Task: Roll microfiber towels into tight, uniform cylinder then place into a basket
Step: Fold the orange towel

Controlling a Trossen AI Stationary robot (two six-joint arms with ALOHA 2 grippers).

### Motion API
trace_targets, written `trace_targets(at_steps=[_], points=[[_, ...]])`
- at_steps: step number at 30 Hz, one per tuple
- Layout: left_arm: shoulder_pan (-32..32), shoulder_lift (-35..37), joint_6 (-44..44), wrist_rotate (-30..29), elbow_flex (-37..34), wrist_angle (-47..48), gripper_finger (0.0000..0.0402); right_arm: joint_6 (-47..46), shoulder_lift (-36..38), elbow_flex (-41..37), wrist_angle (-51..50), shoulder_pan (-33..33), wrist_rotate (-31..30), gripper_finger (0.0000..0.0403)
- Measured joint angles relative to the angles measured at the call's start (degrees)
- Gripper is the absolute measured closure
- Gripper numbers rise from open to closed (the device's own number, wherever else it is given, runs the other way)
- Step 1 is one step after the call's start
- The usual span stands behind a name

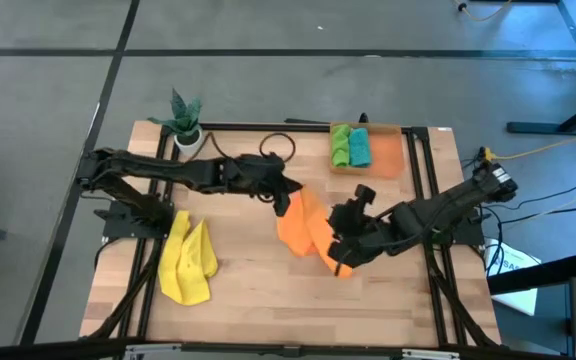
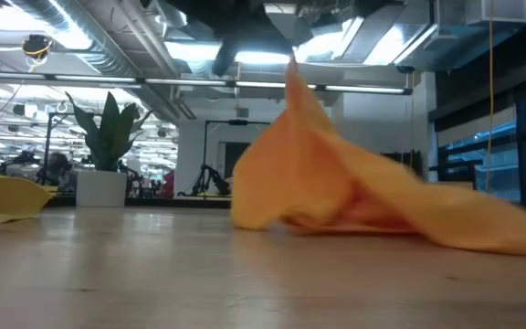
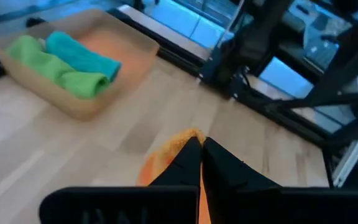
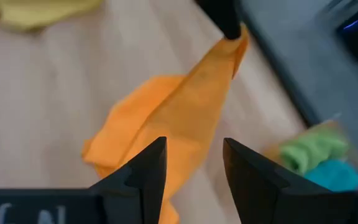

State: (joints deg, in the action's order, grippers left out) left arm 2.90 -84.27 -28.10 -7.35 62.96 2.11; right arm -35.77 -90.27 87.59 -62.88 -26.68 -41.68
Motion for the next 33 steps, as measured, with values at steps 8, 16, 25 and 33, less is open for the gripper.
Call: trace_targets(at_steps=[8,16,25,33], points=[[0.07,2.28,-3.27,-0.64,-0.02,-0.35,0.0401,6.14,-6.58,-5.31,18.75,2.15,-11.53,0.0244],[-0.82,3.41,-4.87,-0.47,-0.02,-0.50,0.0401,3.45,-11.27,-5.46,25.17,4.03,-23.95,0.0244],[-0.77,4.09,-5.86,-0.66,-0.02,-1.95,0.0401,5.38,-12.42,-5.46,31.08,4.77,-24.73,0.0244],[-1.35,4.09,-5.89,-0.69,-0.02,-2.55,0.0401,6.06,-12.49,-5.46,34.45,5.94,-25.75,0.0244]])
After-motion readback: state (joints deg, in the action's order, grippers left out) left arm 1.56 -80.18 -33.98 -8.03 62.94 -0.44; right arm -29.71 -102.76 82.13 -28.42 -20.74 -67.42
